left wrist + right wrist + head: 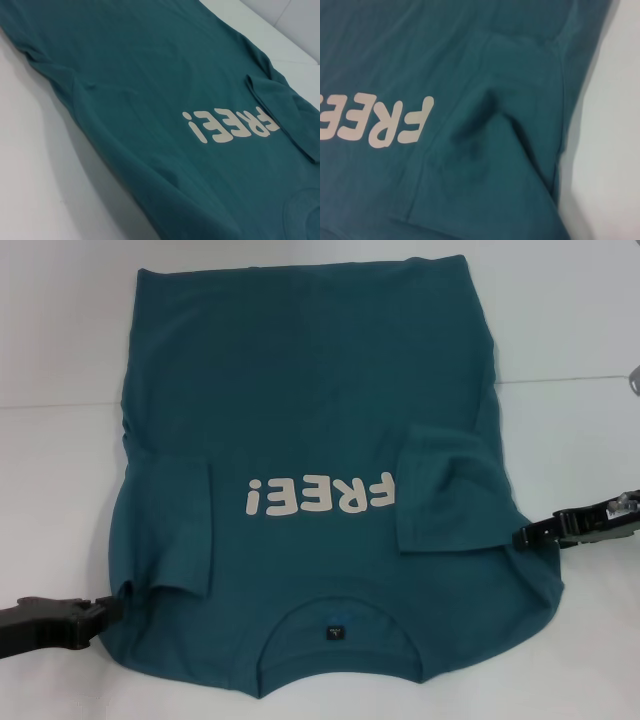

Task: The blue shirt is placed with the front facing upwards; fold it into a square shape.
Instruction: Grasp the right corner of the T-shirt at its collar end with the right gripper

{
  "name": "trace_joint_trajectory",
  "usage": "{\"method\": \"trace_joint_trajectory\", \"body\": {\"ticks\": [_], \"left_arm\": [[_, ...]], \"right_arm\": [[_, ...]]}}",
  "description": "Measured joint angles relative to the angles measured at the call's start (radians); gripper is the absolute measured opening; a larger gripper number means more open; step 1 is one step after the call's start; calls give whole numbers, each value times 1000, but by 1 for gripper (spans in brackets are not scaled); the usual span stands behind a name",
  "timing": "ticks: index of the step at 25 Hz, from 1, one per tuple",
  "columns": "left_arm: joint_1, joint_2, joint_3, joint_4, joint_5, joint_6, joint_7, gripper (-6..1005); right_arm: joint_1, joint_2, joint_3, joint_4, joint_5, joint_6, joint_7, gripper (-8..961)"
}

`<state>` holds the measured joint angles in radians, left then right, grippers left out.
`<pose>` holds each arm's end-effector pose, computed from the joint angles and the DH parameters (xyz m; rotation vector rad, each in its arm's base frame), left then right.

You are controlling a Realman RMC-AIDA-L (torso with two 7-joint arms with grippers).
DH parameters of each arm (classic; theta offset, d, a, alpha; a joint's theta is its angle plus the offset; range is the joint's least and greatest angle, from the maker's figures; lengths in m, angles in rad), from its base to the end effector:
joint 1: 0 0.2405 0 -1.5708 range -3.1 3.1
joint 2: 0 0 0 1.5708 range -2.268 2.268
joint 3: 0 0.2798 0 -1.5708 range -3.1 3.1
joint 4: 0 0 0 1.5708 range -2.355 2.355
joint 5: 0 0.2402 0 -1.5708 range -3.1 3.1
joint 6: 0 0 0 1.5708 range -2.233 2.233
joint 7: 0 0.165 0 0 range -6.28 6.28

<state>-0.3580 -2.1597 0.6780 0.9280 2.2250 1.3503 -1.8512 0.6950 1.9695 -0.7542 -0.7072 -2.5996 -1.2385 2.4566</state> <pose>-0.3615 0.3503 -0.0119 -2.3501 -1.2283 -0.3713 0.3439 0.4429 0.0207 -2.1217 1.5812 -0.0460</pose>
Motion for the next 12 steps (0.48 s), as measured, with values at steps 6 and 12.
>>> {"method": "trace_joint_trajectory", "body": {"ticks": [6, 12], "left_arm": [[3, 0, 0, 0, -1, 1, 4, 31], [4, 0, 0, 0, -1, 2, 4, 31]], "right_arm": [[4, 0, -21, 16, -1, 16, 5, 759], [12, 0, -22, 28, -1, 23, 5, 756]]}}
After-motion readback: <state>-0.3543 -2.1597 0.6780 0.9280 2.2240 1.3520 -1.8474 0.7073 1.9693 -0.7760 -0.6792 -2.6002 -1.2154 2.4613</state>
